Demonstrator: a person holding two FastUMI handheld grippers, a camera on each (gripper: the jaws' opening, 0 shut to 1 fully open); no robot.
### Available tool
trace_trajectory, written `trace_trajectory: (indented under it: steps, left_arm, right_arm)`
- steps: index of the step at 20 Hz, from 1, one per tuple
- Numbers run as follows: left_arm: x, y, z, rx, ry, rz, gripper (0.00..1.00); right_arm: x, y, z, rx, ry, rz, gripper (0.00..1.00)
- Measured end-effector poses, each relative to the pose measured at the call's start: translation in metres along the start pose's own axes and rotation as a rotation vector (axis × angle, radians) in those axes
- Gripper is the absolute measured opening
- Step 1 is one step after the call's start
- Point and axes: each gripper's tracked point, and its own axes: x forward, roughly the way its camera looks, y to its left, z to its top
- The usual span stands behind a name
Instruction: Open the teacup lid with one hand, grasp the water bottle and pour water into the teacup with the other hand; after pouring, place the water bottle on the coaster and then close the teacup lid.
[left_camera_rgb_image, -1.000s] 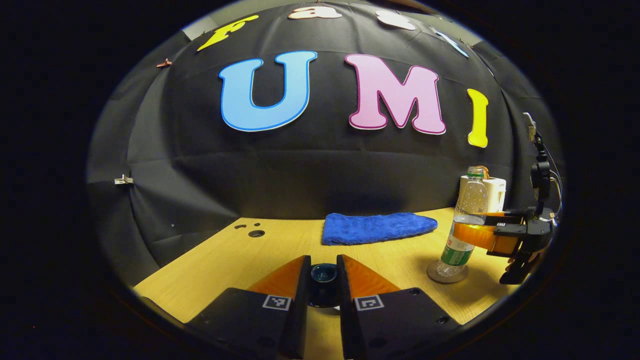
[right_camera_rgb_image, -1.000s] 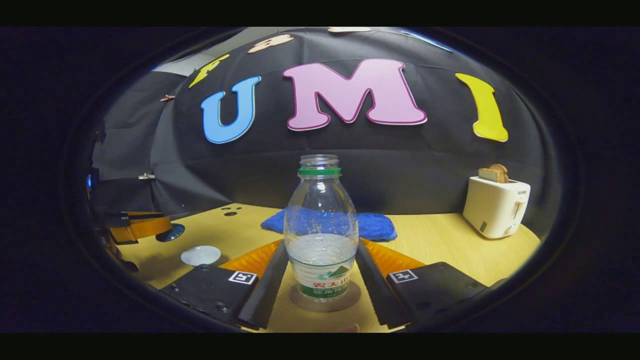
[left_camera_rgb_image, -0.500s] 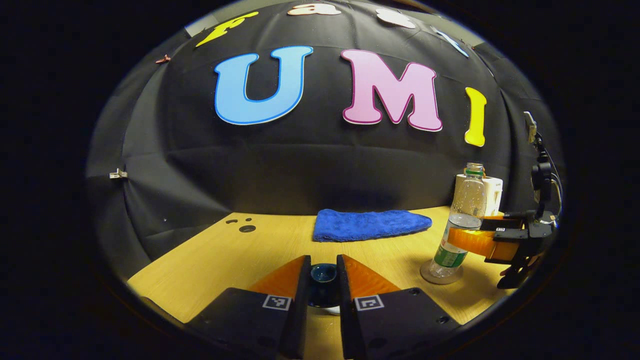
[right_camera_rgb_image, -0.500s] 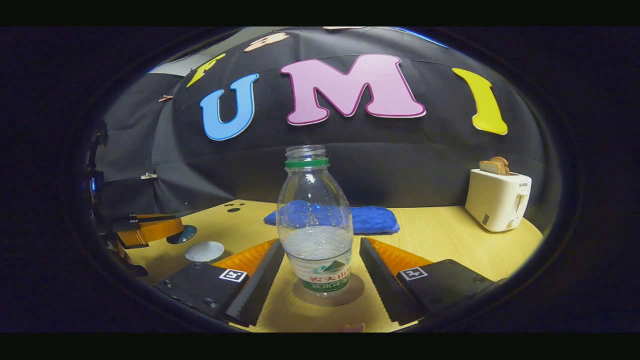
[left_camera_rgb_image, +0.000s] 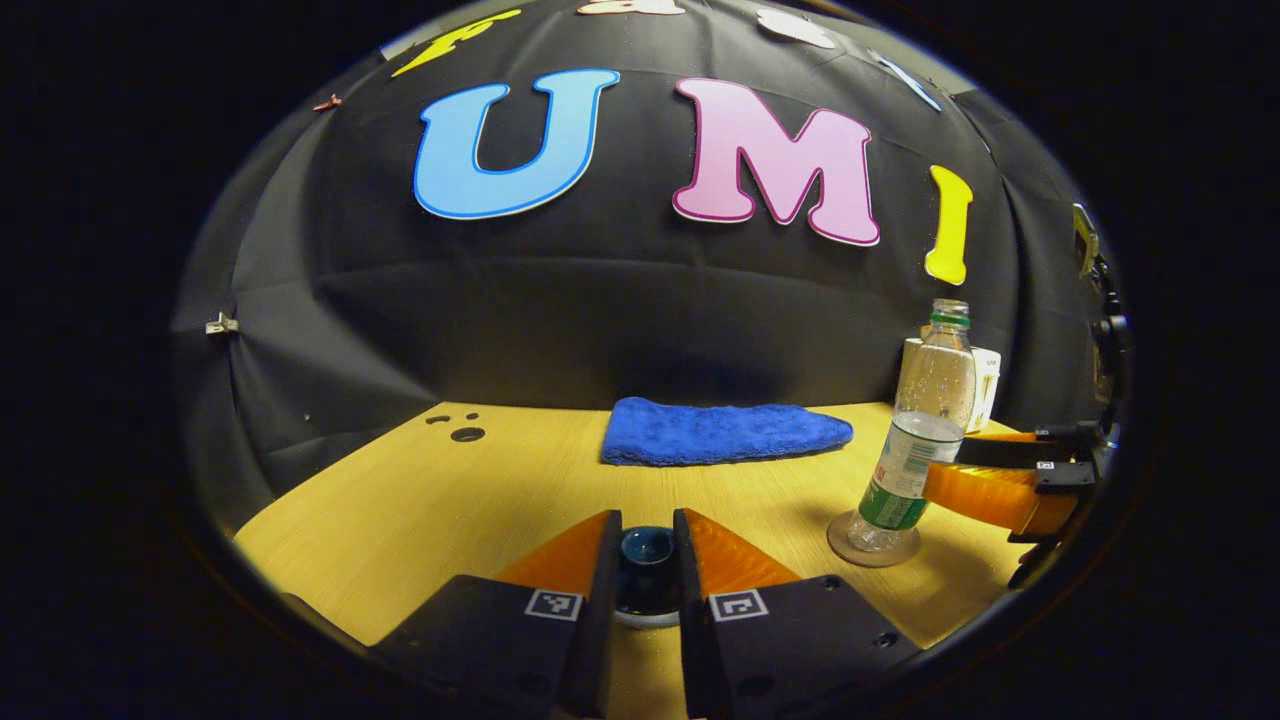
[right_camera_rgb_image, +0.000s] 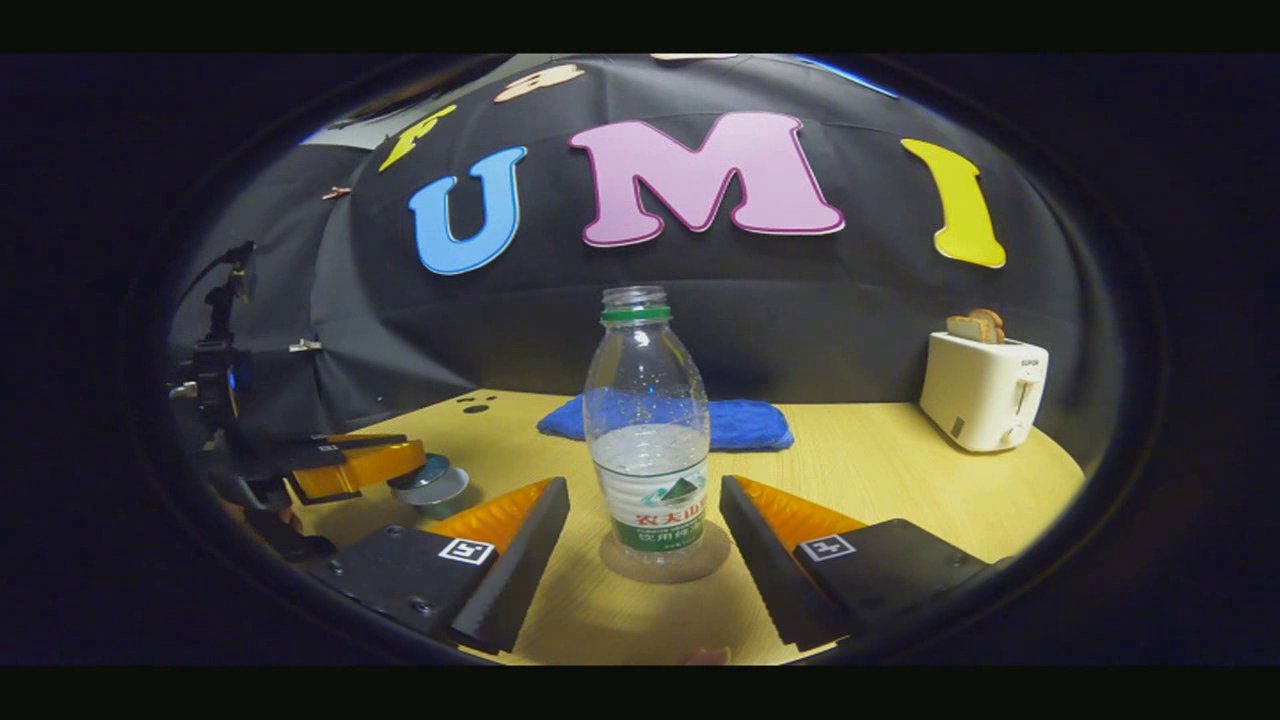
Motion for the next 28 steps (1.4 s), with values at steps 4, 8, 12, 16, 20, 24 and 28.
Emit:
trace_trajectory:
  steps: [4, 8, 12, 16, 20, 24, 28]
  left_arm:
    - [0.007, -0.002, -0.011, -0.005, 0.032, -0.001, 0.31]
    - [0.01, -0.001, -0.016, -0.007, 0.045, 0.004, 0.33]
    - [0.01, -0.003, -0.017, 0.003, 0.053, 0.0, 0.31]
    - [0.006, 0.0, -0.007, -0.007, 0.034, 0.015, 0.41]
    - [-0.007, -0.002, 0.021, -0.015, 0.016, 0.016, 0.39]
    - [-0.035, -0.007, 0.071, -0.01, -0.019, 0.014, 0.43]
    - [-0.069, -0.013, 0.133, -0.032, -0.055, 0.016, 0.43]
  right_arm:
    - [-0.015, -0.008, 0.0, -0.017, 0.007, -0.026, 0.94]
    - [-0.022, -0.017, 0.002, -0.019, 0.007, -0.048, 0.94]
    - [-0.02, -0.021, 0.005, -0.005, 0.004, -0.058, 0.94]
    - [-0.024, -0.018, 0.018, -0.016, -0.013, -0.058, 0.94]
    - [-0.033, -0.012, 0.042, -0.007, -0.031, -0.063, 0.94]
    - [-0.058, -0.003, 0.078, -0.028, -0.045, -0.076, 0.94]
    - [-0.087, 0.013, 0.131, -0.035, -0.076, -0.072, 0.94]
